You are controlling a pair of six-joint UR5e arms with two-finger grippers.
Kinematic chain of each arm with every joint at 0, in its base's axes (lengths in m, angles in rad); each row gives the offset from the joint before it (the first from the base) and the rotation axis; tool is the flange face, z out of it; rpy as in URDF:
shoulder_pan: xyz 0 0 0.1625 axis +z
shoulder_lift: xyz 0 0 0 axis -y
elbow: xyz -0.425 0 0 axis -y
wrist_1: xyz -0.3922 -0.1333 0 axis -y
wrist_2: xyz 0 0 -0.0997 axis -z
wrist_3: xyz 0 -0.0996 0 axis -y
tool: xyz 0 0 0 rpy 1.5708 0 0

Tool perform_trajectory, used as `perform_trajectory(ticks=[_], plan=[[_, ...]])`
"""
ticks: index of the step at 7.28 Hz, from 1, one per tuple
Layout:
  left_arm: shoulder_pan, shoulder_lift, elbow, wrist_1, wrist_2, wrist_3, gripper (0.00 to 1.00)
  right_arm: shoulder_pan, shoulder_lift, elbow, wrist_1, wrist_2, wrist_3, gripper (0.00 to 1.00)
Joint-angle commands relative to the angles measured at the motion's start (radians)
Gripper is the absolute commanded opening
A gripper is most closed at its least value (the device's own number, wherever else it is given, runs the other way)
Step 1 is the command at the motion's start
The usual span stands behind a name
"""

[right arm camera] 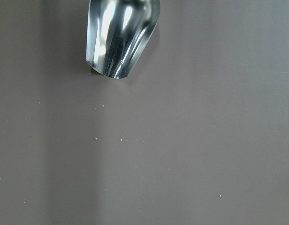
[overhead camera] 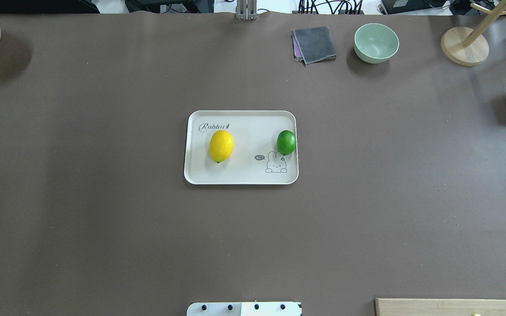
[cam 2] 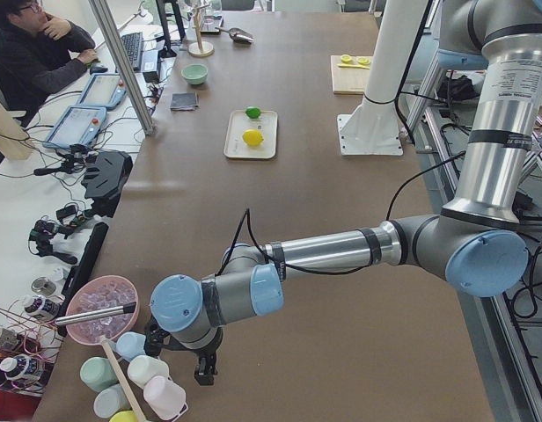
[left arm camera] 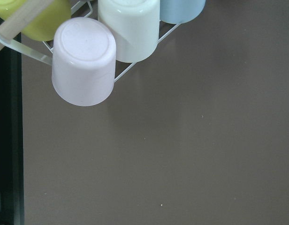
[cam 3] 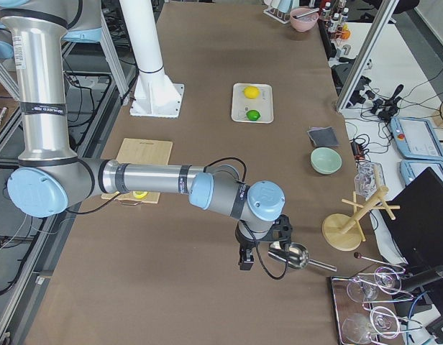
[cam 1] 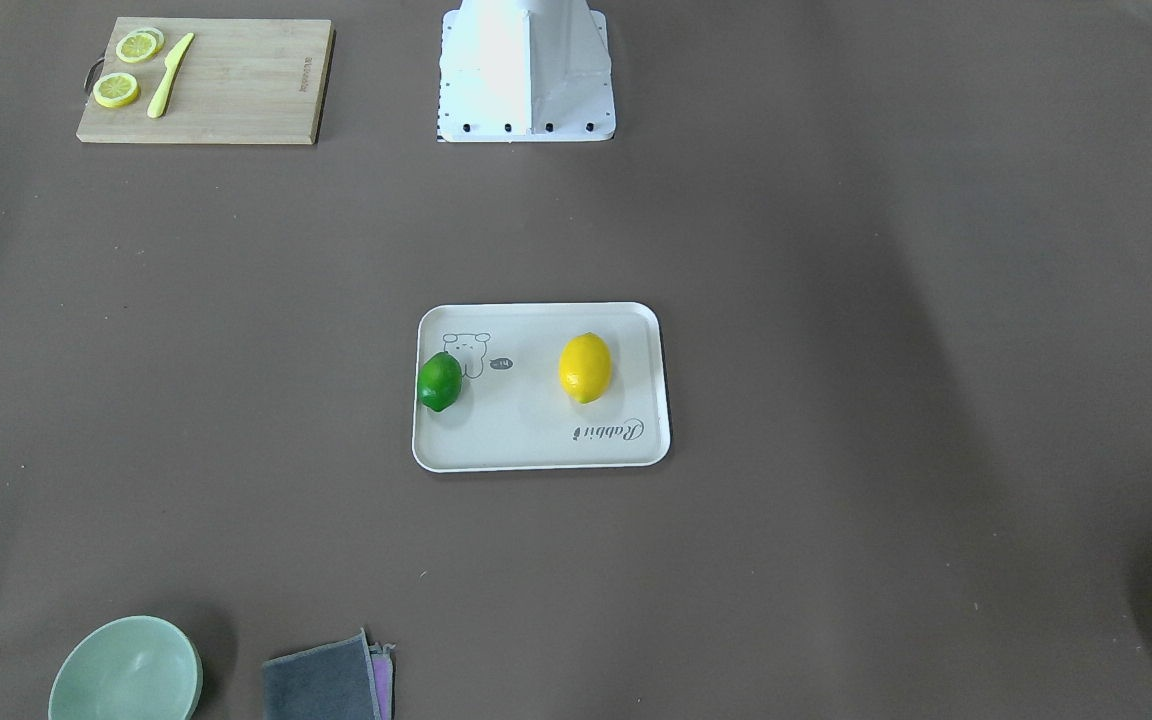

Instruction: Place all lemons on tray

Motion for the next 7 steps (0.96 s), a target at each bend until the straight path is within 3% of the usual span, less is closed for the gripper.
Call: perform_trajectory(ticks=[1,7], plan=[[-0.002,0.008,-0.022,-0.002,0.002,-0.049,0.98,-0.002,-0.003,-0.003,0.002,0.002,0.014,1.0],[0.002,0.015,-0.066,-0.02,-0.001,-0.216,0.98,-0.01,-0.001,0.002,0.012,0.005,0.014,1.0]])
